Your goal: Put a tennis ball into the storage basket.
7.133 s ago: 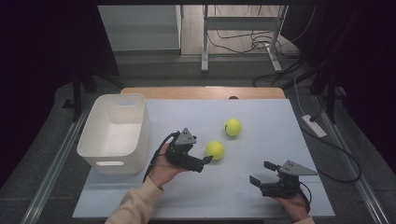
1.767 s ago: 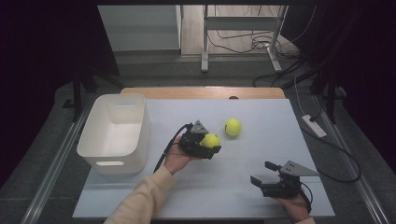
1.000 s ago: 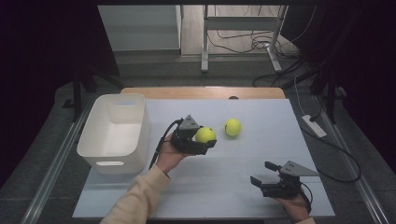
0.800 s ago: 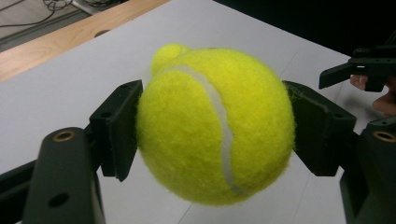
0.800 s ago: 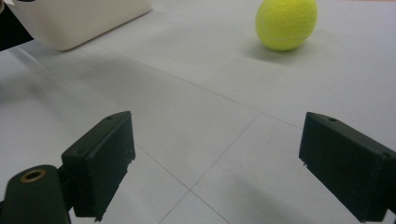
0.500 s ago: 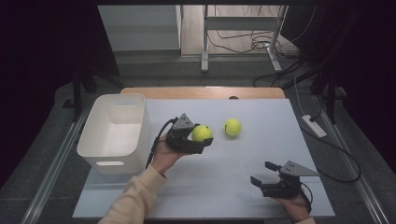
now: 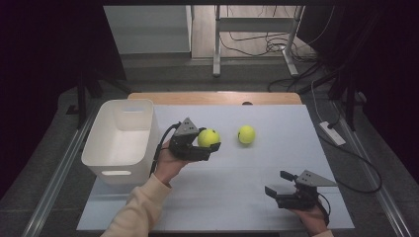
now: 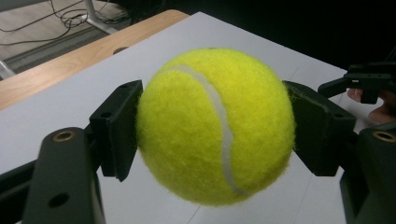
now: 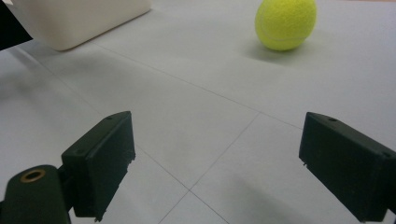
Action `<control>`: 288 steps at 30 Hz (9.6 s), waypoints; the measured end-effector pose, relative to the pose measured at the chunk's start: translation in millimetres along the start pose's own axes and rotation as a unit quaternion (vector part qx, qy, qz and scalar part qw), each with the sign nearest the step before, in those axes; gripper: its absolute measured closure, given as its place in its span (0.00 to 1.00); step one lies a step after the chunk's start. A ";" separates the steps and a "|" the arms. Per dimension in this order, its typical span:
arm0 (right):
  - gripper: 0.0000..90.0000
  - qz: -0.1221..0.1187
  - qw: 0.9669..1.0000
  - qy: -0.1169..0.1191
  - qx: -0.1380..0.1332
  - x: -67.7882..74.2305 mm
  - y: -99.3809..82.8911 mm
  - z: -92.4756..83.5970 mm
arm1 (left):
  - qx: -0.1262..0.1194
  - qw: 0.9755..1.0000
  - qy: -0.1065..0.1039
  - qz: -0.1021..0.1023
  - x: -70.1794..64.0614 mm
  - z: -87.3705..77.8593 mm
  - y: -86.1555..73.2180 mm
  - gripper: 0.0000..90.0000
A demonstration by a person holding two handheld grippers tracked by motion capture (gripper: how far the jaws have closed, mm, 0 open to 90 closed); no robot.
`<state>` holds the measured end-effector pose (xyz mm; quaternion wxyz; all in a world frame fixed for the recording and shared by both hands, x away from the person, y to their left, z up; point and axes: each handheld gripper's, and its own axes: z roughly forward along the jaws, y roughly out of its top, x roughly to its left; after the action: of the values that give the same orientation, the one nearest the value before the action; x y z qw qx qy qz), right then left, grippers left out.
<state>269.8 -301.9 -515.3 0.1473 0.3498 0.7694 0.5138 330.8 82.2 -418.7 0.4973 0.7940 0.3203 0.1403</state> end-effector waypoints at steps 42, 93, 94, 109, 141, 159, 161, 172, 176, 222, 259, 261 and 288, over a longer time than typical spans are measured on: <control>0.12 -0.001 1.000 -0.004 0.000 1.0 0.3 -0.3 | -0.037 0.999 0.037 -0.013 19.0 -37.9 8.0 0.29; 0.12 -0.005 1.000 -0.006 -0.003 2.4 1.3 -1.0 | -0.054 0.992 0.105 -0.033 49.3 -79.7 11.6 0.29; 0.12 -0.005 1.000 -0.006 -0.003 2.3 1.2 -1.0 | -0.054 0.992 0.108 -0.033 50.9 -80.9 11.6 0.29; 0.12 -0.007 1.000 -0.007 -0.003 2.5 1.6 -1.0 | -0.052 0.988 0.134 -0.055 72.0 -102.4 7.9 0.29; 0.12 -0.006 1.000 -0.006 -0.003 2.0 1.7 -1.2 | -0.033 0.981 0.173 -0.085 101.6 -133.7 -6.8 0.29; 0.12 -0.007 1.000 -0.007 -0.003 2.2 1.5 -0.8 | -0.003 0.973 0.206 -0.106 128.0 -138.4 -15.7 0.29; 0.12 -0.006 1.000 -0.006 -0.002 2.3 1.5 -0.7 | -0.002 0.972 0.207 -0.108 129.2 -138.2 -16.1 0.29; 0.12 -0.004 1.000 -0.006 -0.002 1.8 1.3 -0.5 | 0.037 0.965 0.228 -0.123 151.6 -135.4 -22.2 0.29; 0.12 -0.004 1.000 -0.005 -0.001 1.9 1.2 -0.3 | 0.046 0.964 0.226 -0.131 157.6 -132.4 -24.3 0.29; 0.12 -0.005 1.000 -0.003 0.000 2.1 1.0 0.0 | 0.043 0.962 0.233 -0.138 157.0 -130.9 -21.3 0.13; 0.12 0.002 1.000 -0.005 -0.003 -0.1 1.6 1.0 | -0.033 0.987 0.118 -0.099 103.9 -126.6 -16.3 0.14; 0.12 0.002 1.000 -0.008 -0.006 0.5 0.5 -2.4 | -0.039 0.988 0.111 -0.097 100.6 -124.1 -13.0 0.14; 0.12 -0.005 1.000 -0.010 -0.006 2.0 -0.7 -5.1 | -0.037 0.995 0.060 -0.075 71.6 -98.0 -4.2 0.14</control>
<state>265.1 -304.2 -513.5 0.1597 0.3505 0.7664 0.5141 330.3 198.4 -383.6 0.5154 0.7388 0.4029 0.1622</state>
